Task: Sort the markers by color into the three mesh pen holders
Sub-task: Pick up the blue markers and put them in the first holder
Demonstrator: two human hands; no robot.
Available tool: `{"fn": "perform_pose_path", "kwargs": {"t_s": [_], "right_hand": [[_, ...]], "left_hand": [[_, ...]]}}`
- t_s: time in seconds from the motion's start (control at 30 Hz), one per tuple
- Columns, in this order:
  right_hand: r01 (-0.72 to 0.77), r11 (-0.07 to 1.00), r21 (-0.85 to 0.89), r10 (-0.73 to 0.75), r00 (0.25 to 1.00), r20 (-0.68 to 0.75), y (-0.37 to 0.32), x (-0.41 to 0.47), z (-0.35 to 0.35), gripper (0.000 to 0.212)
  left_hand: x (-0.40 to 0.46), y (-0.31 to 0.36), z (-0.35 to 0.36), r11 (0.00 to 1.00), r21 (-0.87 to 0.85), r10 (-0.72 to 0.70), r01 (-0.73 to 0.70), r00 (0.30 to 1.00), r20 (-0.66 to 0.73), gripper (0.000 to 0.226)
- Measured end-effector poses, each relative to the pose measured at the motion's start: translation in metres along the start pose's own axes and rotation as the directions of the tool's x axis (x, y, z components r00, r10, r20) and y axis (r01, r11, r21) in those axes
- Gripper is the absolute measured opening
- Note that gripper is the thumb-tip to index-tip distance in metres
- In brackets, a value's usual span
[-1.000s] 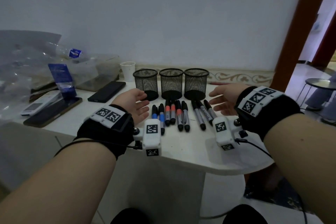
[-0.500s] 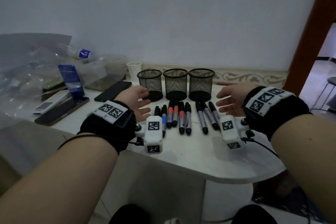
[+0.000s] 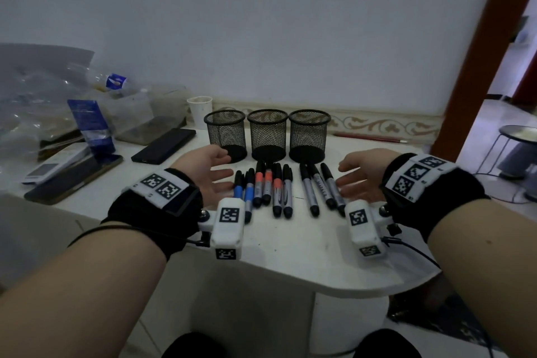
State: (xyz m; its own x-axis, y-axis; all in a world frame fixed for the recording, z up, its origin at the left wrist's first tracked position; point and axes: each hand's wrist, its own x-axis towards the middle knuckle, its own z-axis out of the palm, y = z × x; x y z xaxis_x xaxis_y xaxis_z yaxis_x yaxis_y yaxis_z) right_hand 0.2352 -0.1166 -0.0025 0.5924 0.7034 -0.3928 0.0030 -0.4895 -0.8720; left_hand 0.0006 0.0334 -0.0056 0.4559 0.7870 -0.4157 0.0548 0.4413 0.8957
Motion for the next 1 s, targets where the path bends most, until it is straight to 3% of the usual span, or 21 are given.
{"fn": "perform_pose_path", "kwargs": {"t_s": [0.2,0.4,0.6,0.9,1.0], "right_hand": [[-0.015,1.000,-0.021,0.016,0.999,0.044,-0.006,0.003,0.010,0.012],[0.062,0.998,-0.014,-0.061,0.998,0.009,-0.026,0.001,0.006,0.010],[0.116,0.992,-0.041,-0.110,0.986,0.123,-0.048,-0.013,0.045,0.012],[0.046,0.990,-0.136,-0.007,0.960,0.278,-0.055,-0.034,0.107,0.015],[0.046,0.982,-0.181,-0.002,0.971,0.240,-0.055,-0.038,0.121,0.013]], "left_hand": [[0.001,-0.004,-0.004,0.999,-0.043,-0.011,0.012,1.000,0.021,0.022],[0.004,0.002,-0.011,0.999,-0.037,-0.003,0.003,1.000,0.008,0.021],[-0.002,-0.001,-0.022,0.996,-0.086,0.000,0.001,1.000,0.012,0.021],[-0.020,0.007,-0.056,0.983,-0.174,0.063,-0.062,0.998,0.002,0.021],[-0.025,0.011,-0.065,0.978,-0.189,0.096,-0.090,0.995,0.022,0.020]]}}
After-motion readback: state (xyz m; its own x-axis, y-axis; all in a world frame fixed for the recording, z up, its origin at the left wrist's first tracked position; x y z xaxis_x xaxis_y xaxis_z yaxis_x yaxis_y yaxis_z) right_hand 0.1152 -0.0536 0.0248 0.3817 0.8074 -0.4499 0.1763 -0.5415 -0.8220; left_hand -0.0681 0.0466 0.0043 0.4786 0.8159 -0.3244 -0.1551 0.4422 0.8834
